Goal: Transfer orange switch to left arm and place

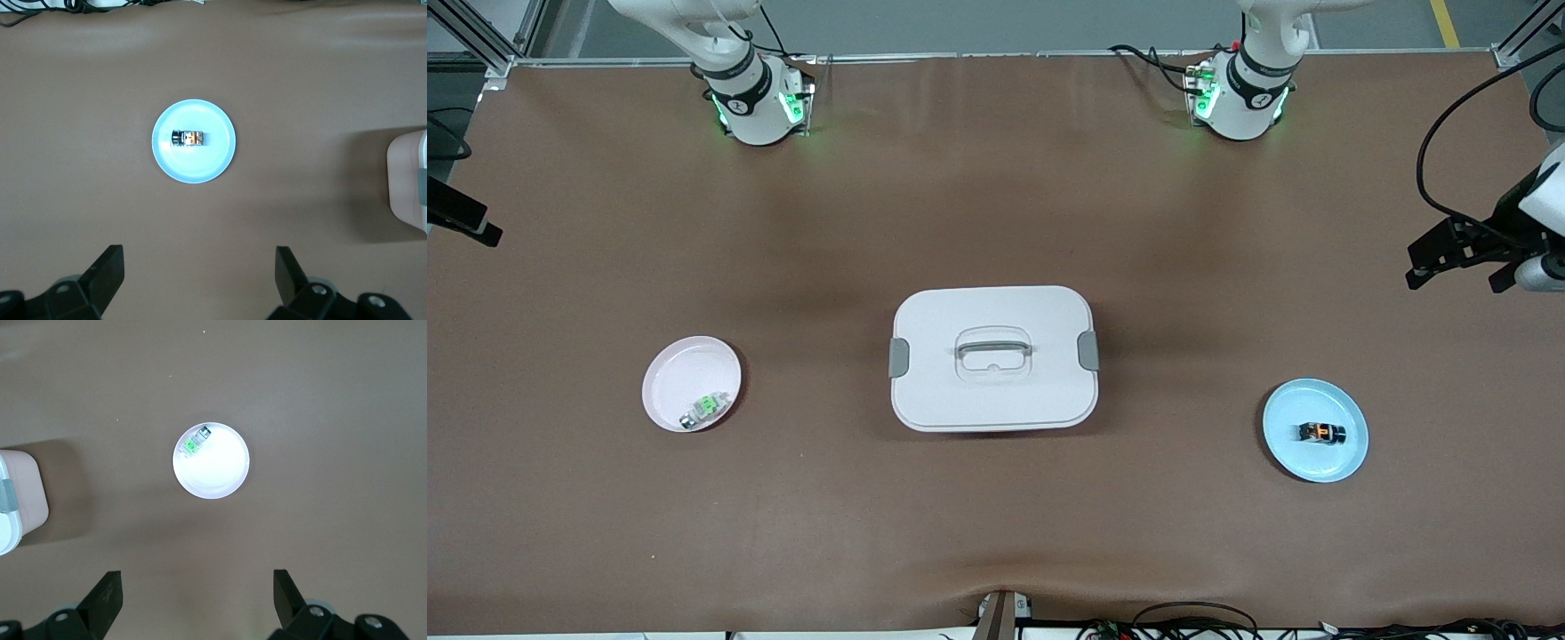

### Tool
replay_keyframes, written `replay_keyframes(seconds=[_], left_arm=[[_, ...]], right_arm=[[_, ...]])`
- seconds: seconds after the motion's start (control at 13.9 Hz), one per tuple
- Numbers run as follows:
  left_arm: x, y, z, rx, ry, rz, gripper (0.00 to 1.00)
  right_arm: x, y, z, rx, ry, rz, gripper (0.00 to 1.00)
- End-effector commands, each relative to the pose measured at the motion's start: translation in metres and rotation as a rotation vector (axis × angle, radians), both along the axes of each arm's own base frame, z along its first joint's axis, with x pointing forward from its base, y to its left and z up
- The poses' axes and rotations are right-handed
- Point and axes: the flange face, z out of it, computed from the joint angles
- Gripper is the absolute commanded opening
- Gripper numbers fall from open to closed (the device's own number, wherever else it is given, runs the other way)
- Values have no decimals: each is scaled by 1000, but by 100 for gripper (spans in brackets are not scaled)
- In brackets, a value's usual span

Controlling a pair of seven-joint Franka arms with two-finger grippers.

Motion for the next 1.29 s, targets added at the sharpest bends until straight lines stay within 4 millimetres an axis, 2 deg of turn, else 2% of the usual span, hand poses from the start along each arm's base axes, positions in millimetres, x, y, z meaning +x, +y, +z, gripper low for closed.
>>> replay_keyframes(seconds=[0.0,0.22,0.57,0.72,0.79,1.0,1.22], left_arm=[[-37,-1,4,0,2,3,100],[-42,-2,10,5,2,-24,100],[-40,-7,31,9,-16,-59,100],[-28,-9,36,-11,-30,15,100],[-22,-16,35,-19,-29,46,100],[4,-36,21,-32,-19,48,100],[9,-34,19,-37,-17,48,100]], right_arm=[[-5,-1,6,8,-4,3,100],[-5,-2,6,8,-4,0,100],[-5,-2,6,7,-4,3,100],[-5,0,6,4,-4,7,100],[-4,0,6,-2,-5,7,100],[-5,-1,6,-14,-2,7,100],[-5,-2,6,-13,-2,6,100]])
